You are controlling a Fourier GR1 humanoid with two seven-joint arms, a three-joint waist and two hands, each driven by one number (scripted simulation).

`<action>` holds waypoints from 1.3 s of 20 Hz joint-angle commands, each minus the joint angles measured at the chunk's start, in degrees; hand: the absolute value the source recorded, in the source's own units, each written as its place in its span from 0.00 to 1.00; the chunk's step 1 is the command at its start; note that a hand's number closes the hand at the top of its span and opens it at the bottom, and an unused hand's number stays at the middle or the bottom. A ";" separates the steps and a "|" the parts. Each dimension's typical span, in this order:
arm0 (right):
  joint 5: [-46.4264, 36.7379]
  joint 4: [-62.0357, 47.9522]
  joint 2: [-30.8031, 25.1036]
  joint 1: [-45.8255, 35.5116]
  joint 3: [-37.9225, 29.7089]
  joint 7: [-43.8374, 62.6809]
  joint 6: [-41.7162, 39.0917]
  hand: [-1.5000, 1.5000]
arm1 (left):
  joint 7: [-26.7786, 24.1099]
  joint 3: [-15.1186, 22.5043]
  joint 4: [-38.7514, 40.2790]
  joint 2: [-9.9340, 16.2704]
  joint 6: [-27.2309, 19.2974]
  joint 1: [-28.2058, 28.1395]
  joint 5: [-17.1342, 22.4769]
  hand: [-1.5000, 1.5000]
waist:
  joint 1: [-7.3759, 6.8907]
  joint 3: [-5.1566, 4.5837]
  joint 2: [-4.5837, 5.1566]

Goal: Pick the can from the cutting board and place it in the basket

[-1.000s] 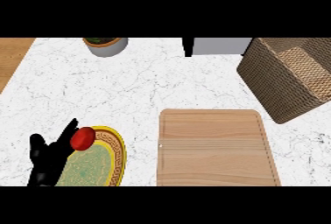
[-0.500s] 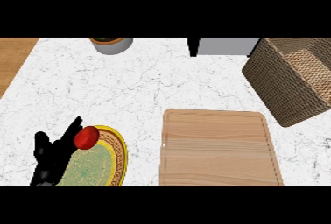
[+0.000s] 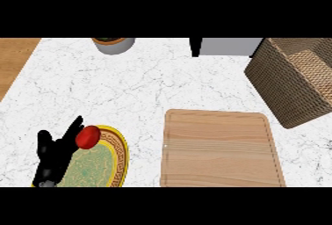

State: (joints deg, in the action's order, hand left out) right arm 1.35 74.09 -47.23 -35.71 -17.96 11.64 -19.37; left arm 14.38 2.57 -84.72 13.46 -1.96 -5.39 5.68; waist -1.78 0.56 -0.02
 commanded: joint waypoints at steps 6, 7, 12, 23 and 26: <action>-0.41 -17.55 5.74 -4.09 -0.27 -8.56 1.18 1.00 | 1.31 1.06 4.42 -1.75 -0.90 -0.50 -2.08 0.50 | 0.68 -0.53 0.46; -0.81 -21.18 4.84 -6.66 -0.07 -9.28 0.19 1.00 | 1.90 0.69 4.06 -1.58 -0.21 -0.99 -1.14 0.50 | 0.19 -0.52 0.58; -3.17 -28.26 4.64 -7.18 -0.11 -16.03 0.34 1.00 | 0.15 -1.06 3.45 -0.16 1.23 -2.95 -0.60 0.50 | 0.46 -0.52 0.41; -18.26 -42.97 -1.22 -10.37 5.13 -30.66 10.42 0.00 | 0.99 0.88 2.53 -1.31 1.13 -2.14 -1.97 0.50 | -0.88 -0.43 0.98; -17.53 -47.16 -2.28 -9.41 3.37 -37.74 9.78 0.00 | -0.02 -1.51 4.45 -0.05 3.08 -1.46 0.10 0.50 | -0.39 -0.42 0.94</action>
State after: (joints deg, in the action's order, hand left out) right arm -15.17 32.00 -48.77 -45.53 -13.88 -18.71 -10.56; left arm 14.29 1.78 -84.70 12.86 -0.23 -4.94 5.42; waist -2.40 0.63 0.45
